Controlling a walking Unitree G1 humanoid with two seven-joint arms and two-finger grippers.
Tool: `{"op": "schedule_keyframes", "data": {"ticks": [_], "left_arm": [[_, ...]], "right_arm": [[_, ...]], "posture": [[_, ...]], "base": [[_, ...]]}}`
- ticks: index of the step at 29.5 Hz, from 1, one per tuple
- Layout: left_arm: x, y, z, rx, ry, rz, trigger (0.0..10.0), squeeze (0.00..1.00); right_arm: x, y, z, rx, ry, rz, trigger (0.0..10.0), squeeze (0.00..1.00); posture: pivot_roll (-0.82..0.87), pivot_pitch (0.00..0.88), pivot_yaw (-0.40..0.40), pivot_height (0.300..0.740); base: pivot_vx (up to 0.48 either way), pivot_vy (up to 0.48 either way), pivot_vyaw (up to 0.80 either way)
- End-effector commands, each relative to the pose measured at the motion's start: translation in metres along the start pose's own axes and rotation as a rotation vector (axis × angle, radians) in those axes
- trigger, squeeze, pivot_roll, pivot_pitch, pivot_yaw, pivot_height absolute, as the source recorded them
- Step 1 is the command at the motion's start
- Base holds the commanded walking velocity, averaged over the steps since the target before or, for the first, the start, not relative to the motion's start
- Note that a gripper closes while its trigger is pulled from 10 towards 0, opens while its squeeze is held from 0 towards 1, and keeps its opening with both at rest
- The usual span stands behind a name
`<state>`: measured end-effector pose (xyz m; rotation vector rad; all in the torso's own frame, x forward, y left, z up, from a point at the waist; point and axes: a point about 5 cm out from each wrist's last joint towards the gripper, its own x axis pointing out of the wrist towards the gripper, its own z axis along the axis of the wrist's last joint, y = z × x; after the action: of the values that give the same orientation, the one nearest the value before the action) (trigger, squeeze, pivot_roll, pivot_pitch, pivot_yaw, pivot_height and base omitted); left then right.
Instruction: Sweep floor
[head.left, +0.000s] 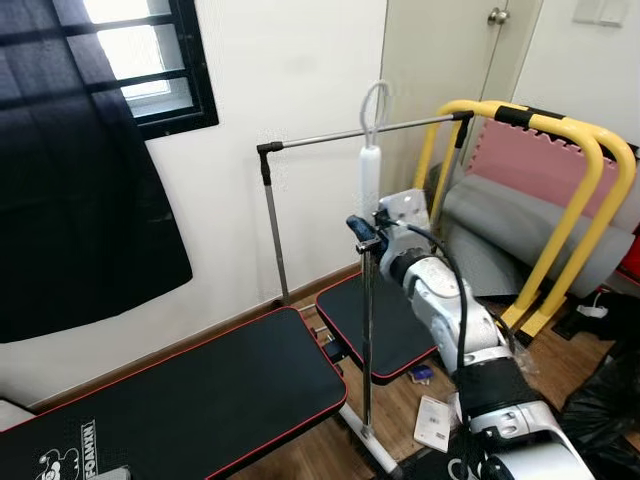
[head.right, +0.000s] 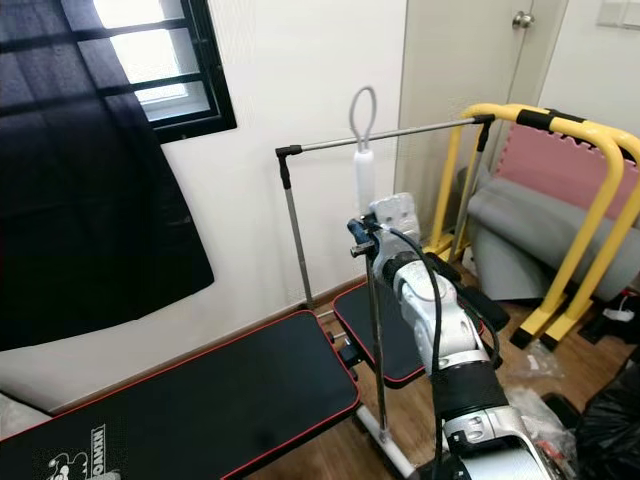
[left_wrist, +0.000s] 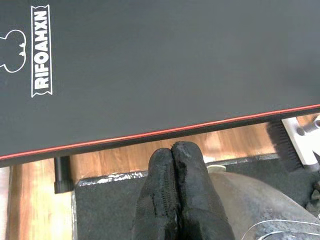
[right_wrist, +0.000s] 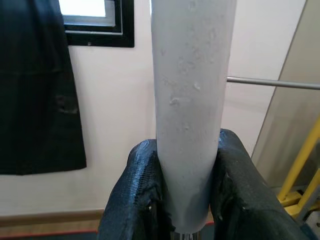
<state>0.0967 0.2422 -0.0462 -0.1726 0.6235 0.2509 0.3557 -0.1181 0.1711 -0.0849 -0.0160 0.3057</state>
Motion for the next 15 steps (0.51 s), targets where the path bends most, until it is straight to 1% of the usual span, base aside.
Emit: {"op": "schedule_keyframes", "data": {"ticks": [1,2,3,4,7,9,11,12,13,15], "left_arm": [[0.000,-0.002,0.003,0.016,-0.011,-0.089,10.0,0.00],[0.000,-0.002,0.004,0.018,-0.018,-0.089,10.0,0.00],[0.000,-0.002,0.004,0.018,-0.018,-0.089,10.0,0.00],[0.001,-0.002,0.004,0.027,-0.022,-0.091,10.0,0.00],[0.000,-0.002,0.004,0.030,-0.023,-0.092,10.0,0.00],[0.000,-0.002,0.004,0.032,-0.027,-0.094,10.0,0.00],[-0.002,-0.002,0.006,0.035,-0.040,-0.096,10.0,0.00],[-0.002,-0.002,0.006,0.035,-0.040,-0.096,10.0,0.00],[-0.002,-0.002,0.011,0.035,-0.060,-0.093,10.0,0.00],[-0.004,-0.001,0.025,0.029,-0.119,-0.085,10.0,0.00]], "right_arm": [[0.008,0.001,0.015,-0.051,-0.075,-0.010,10.0,0.00],[0.011,0.002,0.016,-0.057,-0.086,-0.014,10.0,0.00],[0.011,0.002,0.016,-0.057,-0.086,-0.014,10.0,0.00],[0.018,0.004,0.015,-0.039,-0.104,-0.009,10.0,0.00],[0.020,0.004,0.014,-0.038,-0.108,-0.011,10.0,0.00],[0.025,0.004,0.014,-0.013,-0.127,-0.012,10.0,0.00],[0.029,0.006,0.013,0.021,-0.120,-0.001,10.0,0.00],[0.029,0.006,0.013,0.021,-0.120,-0.001,10.0,0.00],[0.031,0.009,0.013,0.036,-0.114,0.019,10.0,0.00],[0.033,0.013,0.014,0.035,-0.116,0.046,10.0,0.00]], "posture": [[-0.01,0.060,-0.013,0.740],[-0.01,0.063,-0.014,0.740],[-0.01,0.063,-0.014,0.740],[-0.02,0.070,-0.013,0.740],[-0.02,0.072,-0.013,0.740],[-0.01,0.080,-0.014,0.740],[0.00,0.090,-0.018,0.740],[0.00,0.090,-0.018,0.740],[0.00,0.093,-0.020,0.740],[0.01,0.100,-0.027,0.740]], "base": [[0.000,0.000,0.00],[0.000,0.000,0.00],[0.000,0.000,0.00],[0.000,0.000,0.00],[0.000,0.000,0.00],[0.000,0.000,0.00],[0.000,0.000,0.00],[0.000,0.000,0.00],[0.000,0.000,0.00],[0.000,0.000,0.00]]}}
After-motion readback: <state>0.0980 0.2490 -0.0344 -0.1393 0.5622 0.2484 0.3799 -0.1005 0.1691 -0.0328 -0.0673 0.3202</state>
